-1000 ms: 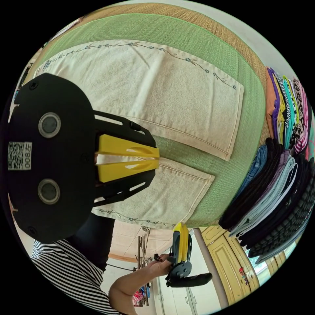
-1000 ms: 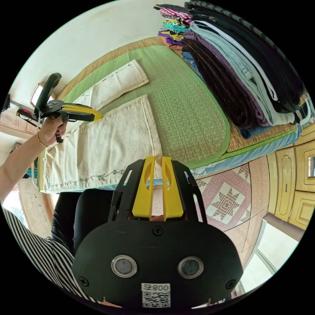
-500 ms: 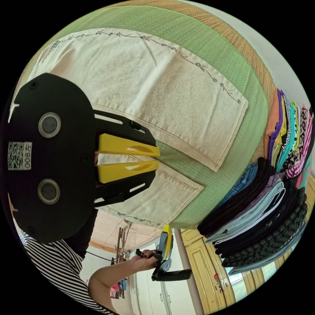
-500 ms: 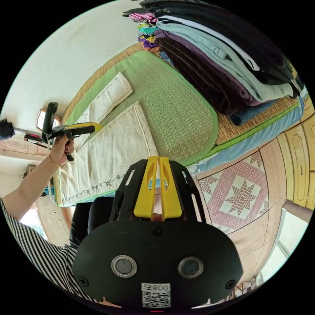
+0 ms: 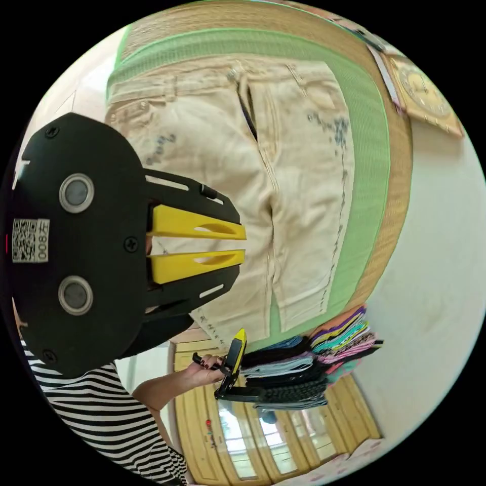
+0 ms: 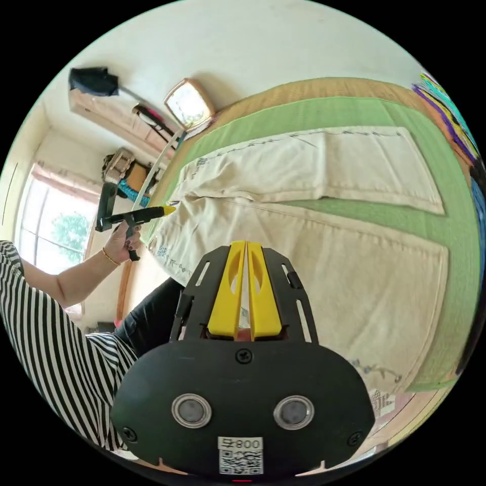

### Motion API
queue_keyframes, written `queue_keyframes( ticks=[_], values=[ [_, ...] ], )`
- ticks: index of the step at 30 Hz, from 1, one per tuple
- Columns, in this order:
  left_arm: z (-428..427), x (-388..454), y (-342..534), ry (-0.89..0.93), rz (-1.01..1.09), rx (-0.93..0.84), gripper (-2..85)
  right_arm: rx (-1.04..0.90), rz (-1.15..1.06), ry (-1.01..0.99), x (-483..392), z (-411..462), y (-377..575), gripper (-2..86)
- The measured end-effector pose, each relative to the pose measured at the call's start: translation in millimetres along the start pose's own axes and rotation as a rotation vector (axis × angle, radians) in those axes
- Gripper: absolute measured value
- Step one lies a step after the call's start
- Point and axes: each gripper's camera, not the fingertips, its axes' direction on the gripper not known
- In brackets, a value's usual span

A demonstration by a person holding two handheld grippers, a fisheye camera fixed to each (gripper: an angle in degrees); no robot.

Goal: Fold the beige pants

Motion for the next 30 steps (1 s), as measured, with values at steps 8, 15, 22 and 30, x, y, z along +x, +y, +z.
queue_keyframes(
  ticks=[8,15,22,30],
  values=[
    [-50,-142,84,-0.287,-0.356,0.057,1.2,-0.065,-0.452,-0.045,-139,66,-122,4.7],
    [-74,-183,126,-0.191,-0.304,0.146,0.6,-0.256,-0.737,0.130,-242,176,-176,6.7],
    [-86,-212,160,-0.159,-0.231,0.170,0.4,-0.375,-0.864,0.340,-271,250,-182,6.4],
    [-112,-246,188,-0.129,-0.218,0.226,0.3,-0.355,-0.850,0.303,-268,243,-192,0.6]
  ],
)
